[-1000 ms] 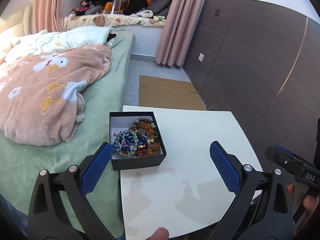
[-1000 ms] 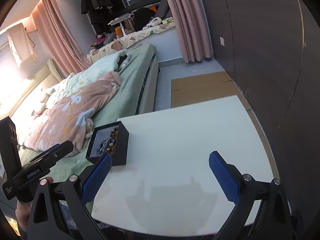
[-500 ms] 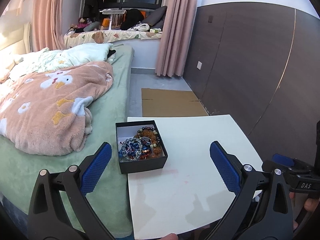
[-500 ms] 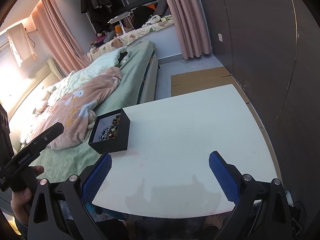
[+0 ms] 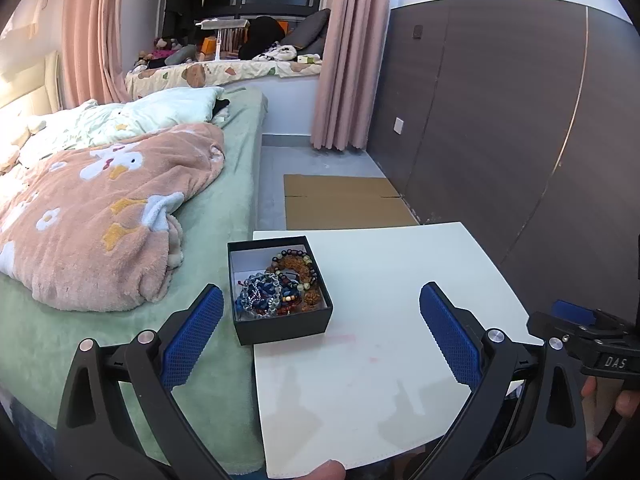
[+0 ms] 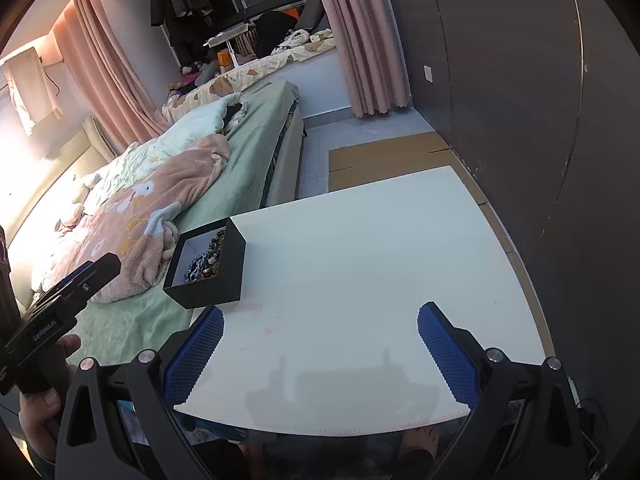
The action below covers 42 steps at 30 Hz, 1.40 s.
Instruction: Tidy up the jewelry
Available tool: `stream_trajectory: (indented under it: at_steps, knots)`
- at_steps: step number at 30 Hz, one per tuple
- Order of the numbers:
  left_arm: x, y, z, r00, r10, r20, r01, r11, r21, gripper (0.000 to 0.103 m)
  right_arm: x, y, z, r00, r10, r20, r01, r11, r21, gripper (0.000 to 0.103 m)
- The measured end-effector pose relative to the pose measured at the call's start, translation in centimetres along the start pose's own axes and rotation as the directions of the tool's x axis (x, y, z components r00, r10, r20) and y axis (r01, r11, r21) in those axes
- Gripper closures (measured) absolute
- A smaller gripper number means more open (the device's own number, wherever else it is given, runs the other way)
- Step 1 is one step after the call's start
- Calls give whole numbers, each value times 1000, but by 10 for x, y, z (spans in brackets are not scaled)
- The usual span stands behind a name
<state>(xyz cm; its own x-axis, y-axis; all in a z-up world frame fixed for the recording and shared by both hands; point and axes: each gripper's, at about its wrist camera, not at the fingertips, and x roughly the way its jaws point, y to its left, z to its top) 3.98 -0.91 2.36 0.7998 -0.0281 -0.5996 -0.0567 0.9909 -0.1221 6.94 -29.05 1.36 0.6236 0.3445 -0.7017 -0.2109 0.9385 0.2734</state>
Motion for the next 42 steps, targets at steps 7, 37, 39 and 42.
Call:
stream_trajectory:
  at_steps: [7, 37, 39, 42]
  knots:
    - [2, 1, -1, 1000, -5, -10, 5, 1000, 4, 5, 0, 0, -1, 1000, -19, -11, 19, 1000, 0, 8]
    - [-1, 2, 0, 1000, 15, -11, -15, 1000, 16, 5, -10, 0, 4, 1000, -31, -3, 31, 999, -12, 8]
    - [-2, 0, -1, 1000, 15, -11, -15, 999, 28, 5, -10, -1, 4, 1000, -31, -3, 31, 999, -11, 8]
    - [-2, -3, -1, 1000, 11, -14, -10, 999, 42, 5, -10, 0, 4, 999, -32, -3, 32, 999, -12, 8]
